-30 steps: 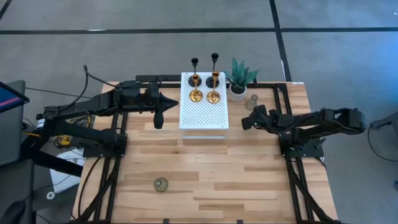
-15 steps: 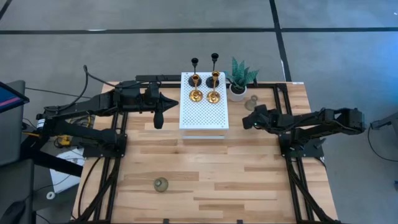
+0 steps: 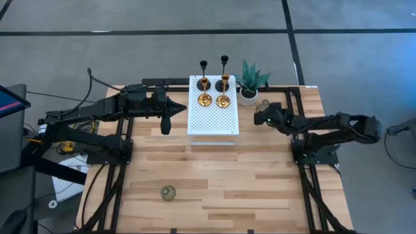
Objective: Pick & Place candle stick holders
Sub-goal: Put the top green glass candle holder on the shelf
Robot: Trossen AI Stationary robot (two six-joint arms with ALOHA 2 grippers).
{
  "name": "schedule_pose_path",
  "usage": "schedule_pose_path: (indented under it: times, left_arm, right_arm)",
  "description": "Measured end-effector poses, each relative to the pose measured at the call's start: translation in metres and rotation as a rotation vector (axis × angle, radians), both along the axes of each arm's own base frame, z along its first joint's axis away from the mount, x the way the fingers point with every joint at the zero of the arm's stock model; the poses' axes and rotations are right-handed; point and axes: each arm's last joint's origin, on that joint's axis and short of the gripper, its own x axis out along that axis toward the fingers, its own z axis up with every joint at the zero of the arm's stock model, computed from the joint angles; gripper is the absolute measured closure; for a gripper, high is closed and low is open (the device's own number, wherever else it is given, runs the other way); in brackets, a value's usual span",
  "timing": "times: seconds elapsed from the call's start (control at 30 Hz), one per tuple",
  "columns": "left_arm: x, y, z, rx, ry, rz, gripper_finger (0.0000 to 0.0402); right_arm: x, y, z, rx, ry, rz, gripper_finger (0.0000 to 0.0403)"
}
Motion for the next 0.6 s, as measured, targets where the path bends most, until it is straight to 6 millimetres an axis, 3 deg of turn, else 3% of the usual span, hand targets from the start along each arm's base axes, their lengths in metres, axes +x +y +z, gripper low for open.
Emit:
schedule_pose_path:
  times: [0.6]
  left_arm:
    - [0.0, 0.0, 0.0, 0.001, 0.0, 0.0, 0.0394]
  right_arm:
    - [-0.006, -0.033, 0.01, -0.019, -0.089, 0.059, 0.0081]
